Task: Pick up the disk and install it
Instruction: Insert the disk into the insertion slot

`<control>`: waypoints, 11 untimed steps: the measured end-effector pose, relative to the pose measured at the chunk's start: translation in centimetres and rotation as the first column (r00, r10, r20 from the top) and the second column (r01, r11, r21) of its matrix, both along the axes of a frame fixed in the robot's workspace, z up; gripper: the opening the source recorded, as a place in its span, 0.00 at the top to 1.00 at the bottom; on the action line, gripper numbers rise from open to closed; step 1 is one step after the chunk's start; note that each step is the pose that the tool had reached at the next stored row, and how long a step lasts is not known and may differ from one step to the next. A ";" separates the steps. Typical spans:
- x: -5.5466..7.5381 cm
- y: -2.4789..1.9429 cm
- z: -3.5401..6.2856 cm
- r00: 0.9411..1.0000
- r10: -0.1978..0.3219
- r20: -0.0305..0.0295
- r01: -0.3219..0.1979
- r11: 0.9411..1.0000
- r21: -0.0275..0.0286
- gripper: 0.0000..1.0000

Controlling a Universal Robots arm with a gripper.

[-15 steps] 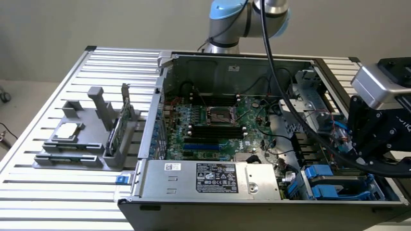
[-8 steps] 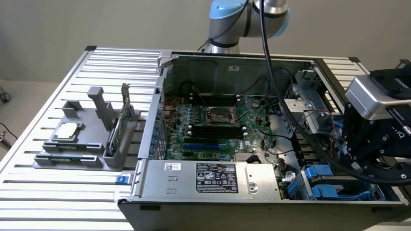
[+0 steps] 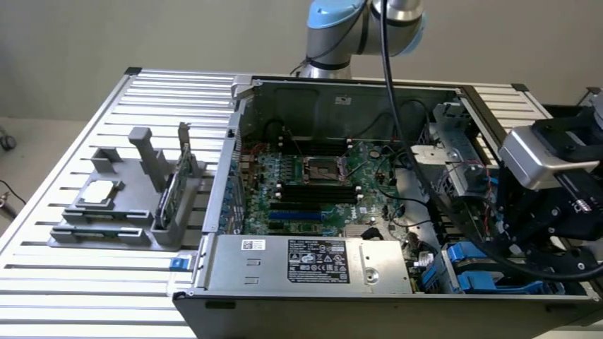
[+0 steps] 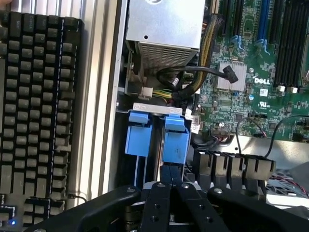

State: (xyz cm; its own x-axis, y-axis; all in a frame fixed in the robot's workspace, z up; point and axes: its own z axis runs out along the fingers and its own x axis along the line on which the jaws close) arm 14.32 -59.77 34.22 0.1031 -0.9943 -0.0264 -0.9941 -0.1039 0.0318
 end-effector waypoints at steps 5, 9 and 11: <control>0.0 0.00 -0.80 1.000 0.002 0.002 -0.002 1.000 0.003 0.89; 0.0 0.00 -1.08 1.000 0.004 0.002 -0.004 1.000 0.006 0.89; 0.0 0.00 -1.26 1.000 0.004 0.002 -0.004 1.000 0.007 0.89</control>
